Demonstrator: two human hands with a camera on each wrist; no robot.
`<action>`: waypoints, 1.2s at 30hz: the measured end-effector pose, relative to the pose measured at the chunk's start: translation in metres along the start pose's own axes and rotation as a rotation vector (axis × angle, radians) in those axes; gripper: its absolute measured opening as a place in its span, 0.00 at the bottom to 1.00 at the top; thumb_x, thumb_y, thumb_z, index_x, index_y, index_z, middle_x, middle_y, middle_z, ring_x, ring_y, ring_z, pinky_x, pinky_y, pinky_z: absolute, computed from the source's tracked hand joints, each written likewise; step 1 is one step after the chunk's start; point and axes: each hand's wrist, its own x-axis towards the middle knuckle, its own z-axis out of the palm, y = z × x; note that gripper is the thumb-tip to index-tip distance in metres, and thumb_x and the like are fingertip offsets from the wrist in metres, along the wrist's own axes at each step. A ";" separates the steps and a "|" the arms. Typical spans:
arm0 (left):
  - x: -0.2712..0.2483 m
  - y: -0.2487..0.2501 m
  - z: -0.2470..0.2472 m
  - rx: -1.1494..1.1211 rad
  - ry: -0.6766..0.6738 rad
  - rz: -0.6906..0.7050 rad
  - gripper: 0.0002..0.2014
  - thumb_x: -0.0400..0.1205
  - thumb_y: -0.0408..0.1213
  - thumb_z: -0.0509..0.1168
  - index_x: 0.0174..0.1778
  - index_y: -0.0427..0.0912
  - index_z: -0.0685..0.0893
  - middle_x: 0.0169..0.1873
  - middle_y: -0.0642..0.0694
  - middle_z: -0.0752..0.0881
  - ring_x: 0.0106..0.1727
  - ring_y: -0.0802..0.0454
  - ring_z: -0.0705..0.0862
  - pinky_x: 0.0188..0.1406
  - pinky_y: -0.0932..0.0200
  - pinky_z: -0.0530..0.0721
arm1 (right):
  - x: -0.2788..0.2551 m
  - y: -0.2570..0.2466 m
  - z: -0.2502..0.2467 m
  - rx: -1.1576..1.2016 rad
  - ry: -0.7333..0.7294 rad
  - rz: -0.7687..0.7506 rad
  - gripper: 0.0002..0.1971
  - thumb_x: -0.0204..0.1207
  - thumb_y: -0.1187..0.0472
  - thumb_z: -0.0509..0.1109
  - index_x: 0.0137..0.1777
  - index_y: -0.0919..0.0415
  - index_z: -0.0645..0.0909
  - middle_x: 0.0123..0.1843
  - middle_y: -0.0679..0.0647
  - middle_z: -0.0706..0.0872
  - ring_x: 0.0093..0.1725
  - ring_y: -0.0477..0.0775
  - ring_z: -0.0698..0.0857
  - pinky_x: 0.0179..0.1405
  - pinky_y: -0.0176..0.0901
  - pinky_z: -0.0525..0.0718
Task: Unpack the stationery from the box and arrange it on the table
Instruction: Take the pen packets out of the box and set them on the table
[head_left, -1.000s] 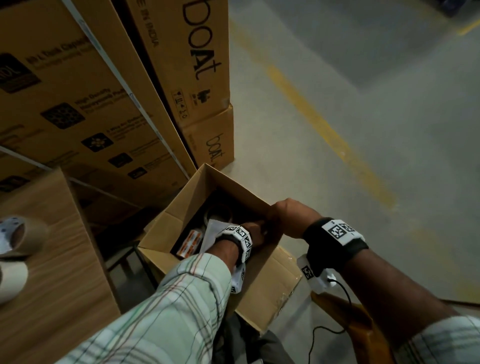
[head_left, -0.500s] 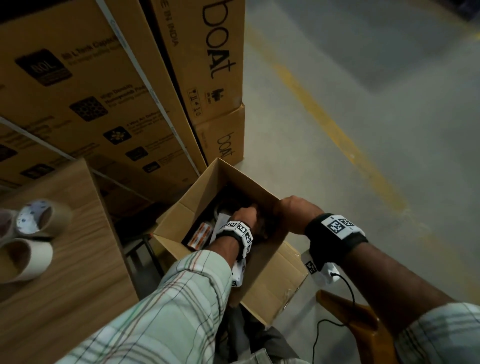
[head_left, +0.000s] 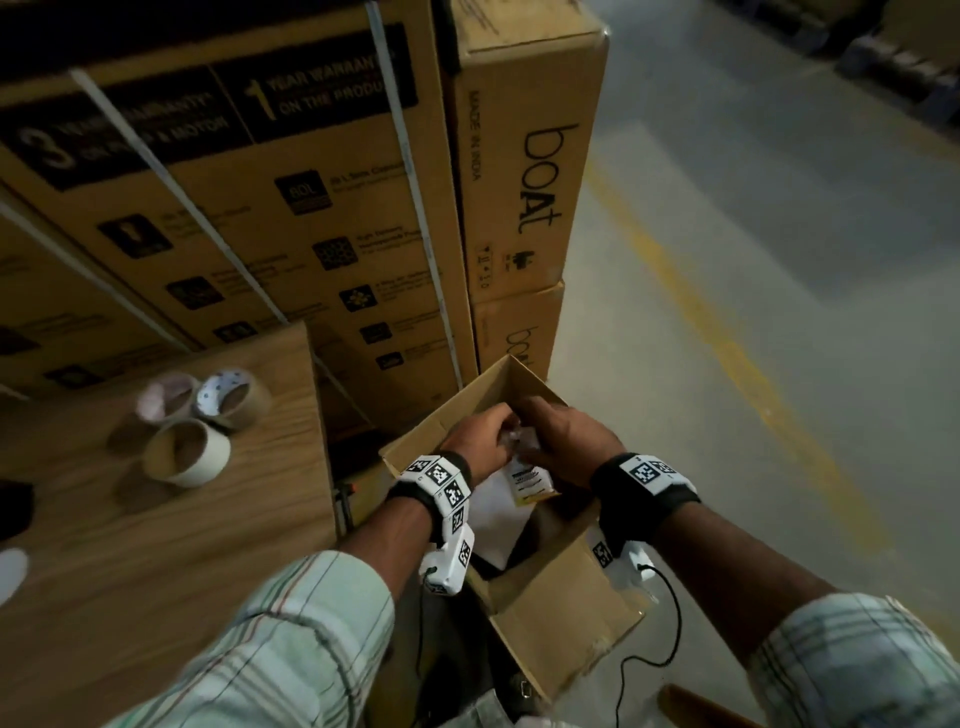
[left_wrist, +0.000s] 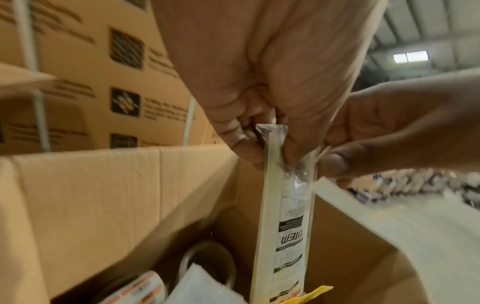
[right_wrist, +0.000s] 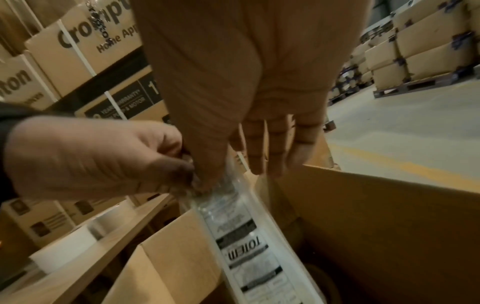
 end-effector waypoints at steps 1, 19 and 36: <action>-0.008 -0.002 -0.007 -0.011 0.029 0.000 0.13 0.80 0.31 0.65 0.60 0.44 0.78 0.56 0.40 0.87 0.58 0.42 0.84 0.59 0.47 0.84 | 0.002 -0.008 0.001 0.025 0.048 -0.062 0.25 0.72 0.51 0.73 0.66 0.55 0.70 0.56 0.54 0.86 0.51 0.59 0.86 0.44 0.55 0.87; -0.193 -0.098 -0.068 -0.371 0.423 -0.048 0.06 0.79 0.34 0.67 0.50 0.45 0.82 0.45 0.44 0.89 0.47 0.45 0.88 0.51 0.42 0.87 | -0.018 -0.185 0.020 0.137 0.027 -0.271 0.06 0.78 0.60 0.69 0.53 0.59 0.81 0.44 0.53 0.85 0.43 0.53 0.85 0.43 0.47 0.85; -0.523 -0.282 -0.111 -0.394 0.795 -0.305 0.11 0.81 0.33 0.67 0.59 0.42 0.81 0.54 0.43 0.88 0.56 0.47 0.86 0.58 0.49 0.86 | -0.095 -0.501 0.164 0.268 -0.209 -0.586 0.04 0.77 0.63 0.70 0.46 0.57 0.77 0.37 0.54 0.86 0.29 0.50 0.85 0.29 0.47 0.85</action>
